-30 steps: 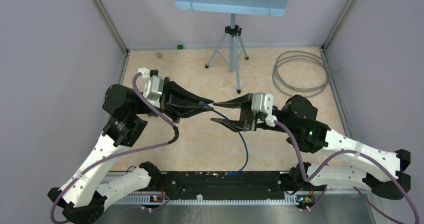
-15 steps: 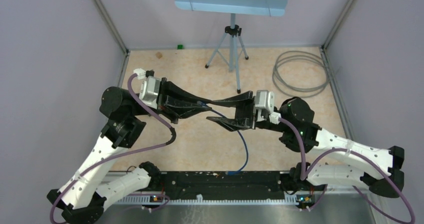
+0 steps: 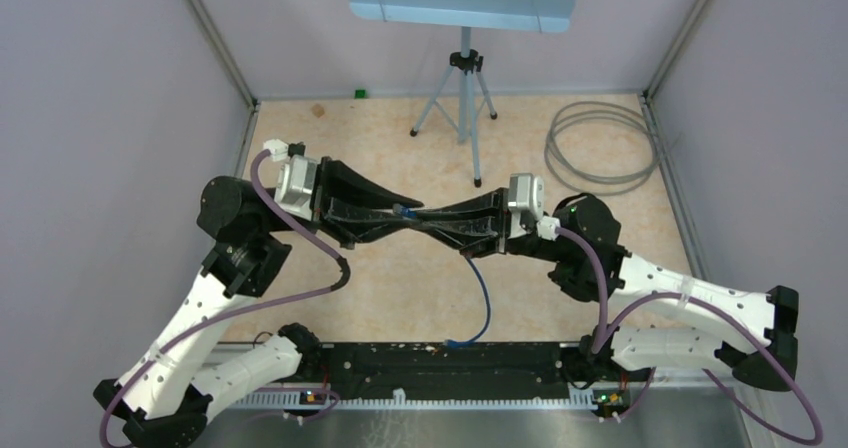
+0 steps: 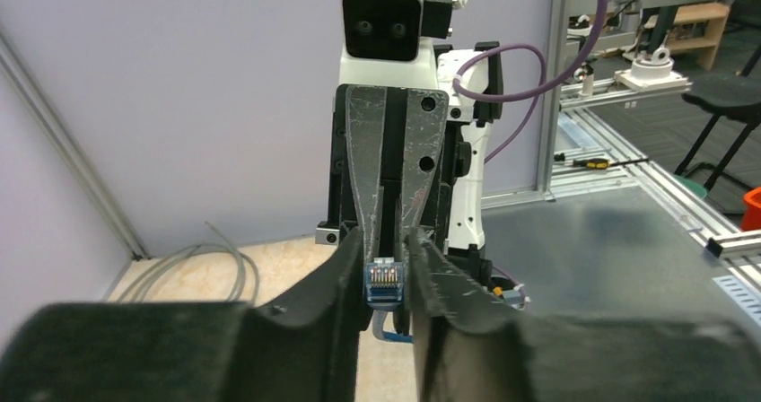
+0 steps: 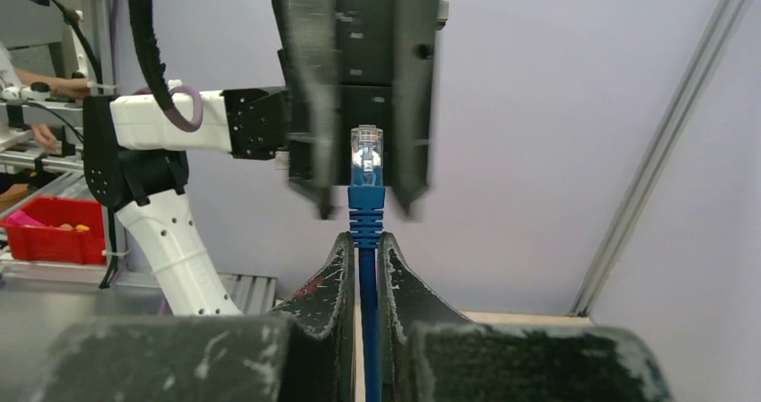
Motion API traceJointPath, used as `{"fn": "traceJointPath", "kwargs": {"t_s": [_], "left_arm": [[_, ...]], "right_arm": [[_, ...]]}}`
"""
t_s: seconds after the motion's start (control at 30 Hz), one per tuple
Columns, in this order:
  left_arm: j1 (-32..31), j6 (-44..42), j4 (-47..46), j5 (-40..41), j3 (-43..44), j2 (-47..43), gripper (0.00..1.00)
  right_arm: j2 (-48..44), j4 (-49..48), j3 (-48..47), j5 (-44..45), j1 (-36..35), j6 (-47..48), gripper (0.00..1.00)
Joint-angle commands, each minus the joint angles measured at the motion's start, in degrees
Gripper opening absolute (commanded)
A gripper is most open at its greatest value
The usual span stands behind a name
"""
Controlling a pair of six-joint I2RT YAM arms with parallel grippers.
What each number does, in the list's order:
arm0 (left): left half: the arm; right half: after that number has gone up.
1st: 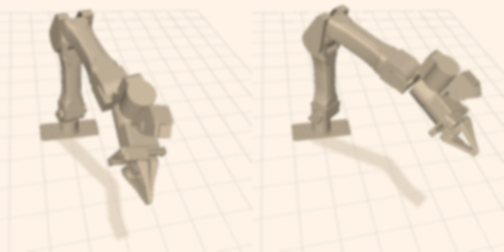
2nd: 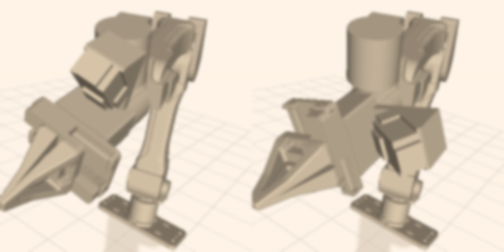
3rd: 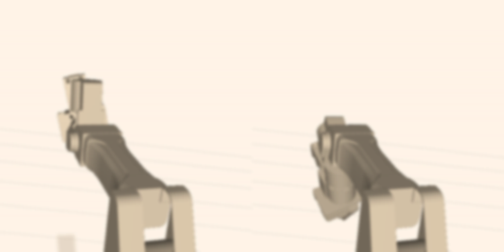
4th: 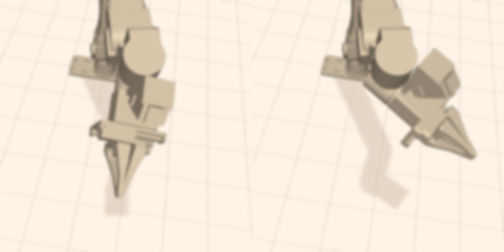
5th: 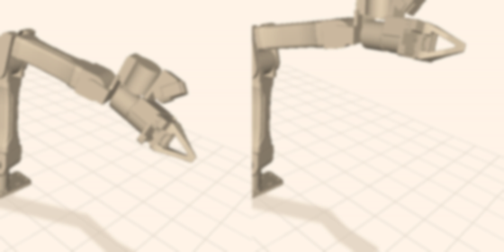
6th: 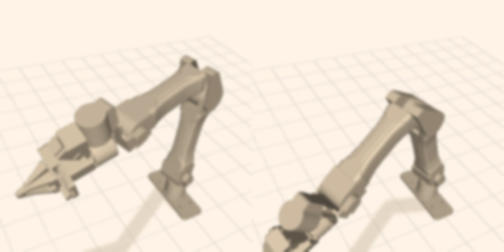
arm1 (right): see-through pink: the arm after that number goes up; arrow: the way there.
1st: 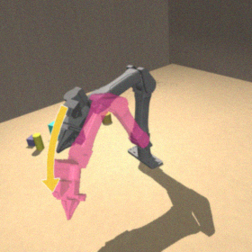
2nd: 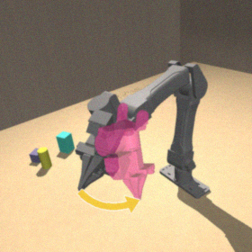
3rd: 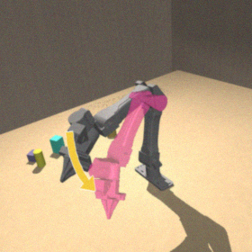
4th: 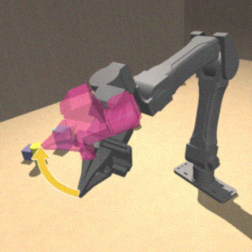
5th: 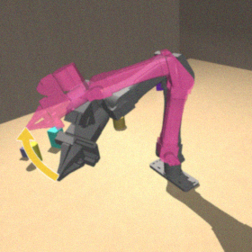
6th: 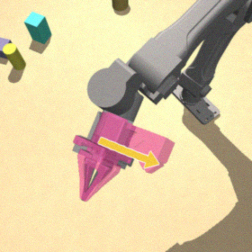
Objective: Insert the plug into the switch port
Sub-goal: Pick up the connector from the center of the board, then insert the connector into the switch port.
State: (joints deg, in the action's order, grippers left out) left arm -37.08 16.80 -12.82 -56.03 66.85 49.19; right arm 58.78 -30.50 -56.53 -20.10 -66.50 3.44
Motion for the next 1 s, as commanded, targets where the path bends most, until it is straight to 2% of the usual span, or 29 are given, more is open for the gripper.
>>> {"fn": "traceJointPath", "kwargs": {"t_s": [0.0,0.03,0.07,0.13,0.27,0.33,0.43,0.53,0.67,0.73,0.8,0.97], "left_arm": [[0.0,0.4,-1.3,2.4,-0.2,-1.1,0.67],[0.0,0.2,-0.4,4.3,0.0,-1.2,0.87],[0.0,-0.2,1.2,7.2,0.4,-1.4,0.97],[0.0,-2.8,7.2,14.8,2.7,-0.8,0.99],[0.2,-5.7,27.4,42.0,12.2,5.2,0.99],[0.8,-5.6,31.6,51.6,13.9,6.7,0.99],[3.6,-4.9,33.2,60.4,13.1,7.3,0.99],[11.4,-3.3,35.1,60.5,12.0,9.0,0.99],[28.5,0.1,35.7,47.8,8.4,15.0,0.99],[35.2,1.1,33.8,44.5,5.9,19.4,0.99],[39.1,1.0,31.5,43.7,4.8,25.6,0.99],[44.3,-0.1,28.4,43.9,7.2,41.2,0.99]], "right_arm": [[0.1,-2.0,-0.3,-0.2,-0.5,-0.8,0.00],[0.0,-1.1,-0.2,0.2,-0.5,-0.4,0.00],[-0.3,0.1,-0.2,1.1,-0.5,0.1,0.00],[-0.9,3.6,-0.1,6.0,-0.5,0.8,0.00],[-1.2,15.0,-2.0,20.4,-0.4,2.4,0.00],[-0.1,21.6,-3.8,28.6,-0.1,2.9,0.00],[1.8,31.7,-6.5,36.1,2.2,0.9,0.00],[1.7,36.8,-6.3,37.3,5.6,-2.5,0.00],[-0.5,37.4,-3.9,34.2,7.6,-5.0,0.00],[-0.9,38.3,-3.7,32.9,7.6,-4.8,0.00],[-0.8,39.6,-3.9,31.4,7.6,-4.5,0.00],[-0.8,41.5,-3.9,27.9,7.6,-5.2,0.00]]}}
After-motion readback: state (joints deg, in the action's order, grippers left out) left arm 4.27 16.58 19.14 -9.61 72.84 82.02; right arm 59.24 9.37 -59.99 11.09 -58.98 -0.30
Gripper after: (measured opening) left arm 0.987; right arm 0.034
